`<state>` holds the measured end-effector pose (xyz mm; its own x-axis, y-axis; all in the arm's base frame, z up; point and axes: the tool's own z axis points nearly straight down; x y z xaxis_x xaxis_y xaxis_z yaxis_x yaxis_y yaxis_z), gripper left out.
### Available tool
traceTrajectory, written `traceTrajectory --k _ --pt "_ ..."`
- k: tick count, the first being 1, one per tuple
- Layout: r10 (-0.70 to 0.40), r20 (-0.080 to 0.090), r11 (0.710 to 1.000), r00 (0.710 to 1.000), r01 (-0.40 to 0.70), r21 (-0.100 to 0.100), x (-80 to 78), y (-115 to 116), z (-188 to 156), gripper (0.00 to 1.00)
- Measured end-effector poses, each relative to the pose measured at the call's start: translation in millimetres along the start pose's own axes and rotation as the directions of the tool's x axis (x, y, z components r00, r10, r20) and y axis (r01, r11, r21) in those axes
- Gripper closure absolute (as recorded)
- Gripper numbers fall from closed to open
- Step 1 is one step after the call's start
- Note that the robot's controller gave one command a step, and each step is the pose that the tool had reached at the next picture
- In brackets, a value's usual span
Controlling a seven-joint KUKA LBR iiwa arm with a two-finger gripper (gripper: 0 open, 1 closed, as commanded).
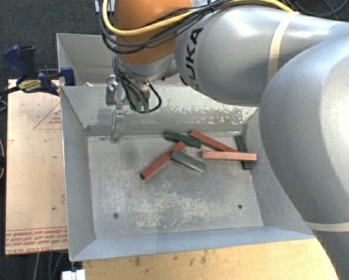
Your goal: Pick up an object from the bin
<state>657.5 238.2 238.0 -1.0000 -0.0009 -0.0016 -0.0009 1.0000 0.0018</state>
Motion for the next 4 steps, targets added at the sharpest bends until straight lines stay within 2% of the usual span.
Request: traceTrajectory --k 1,2,3,4 --pt "0.080 0.003 0.997 0.997 -0.080 -0.001 8.9 -6.9 49.5 0.00" --pt "0.057 -0.004 0.998 0.998 -0.057 0.002 21.5 -28.0 73.7 0.00" --pt "0.117 0.003 0.993 0.993 -0.117 -0.001 6.5 -36.5 101.2 0.00" --pt "0.026 -0.002 1.000 1.000 -0.026 0.001 33.7 -67.0 117.7 0.00"
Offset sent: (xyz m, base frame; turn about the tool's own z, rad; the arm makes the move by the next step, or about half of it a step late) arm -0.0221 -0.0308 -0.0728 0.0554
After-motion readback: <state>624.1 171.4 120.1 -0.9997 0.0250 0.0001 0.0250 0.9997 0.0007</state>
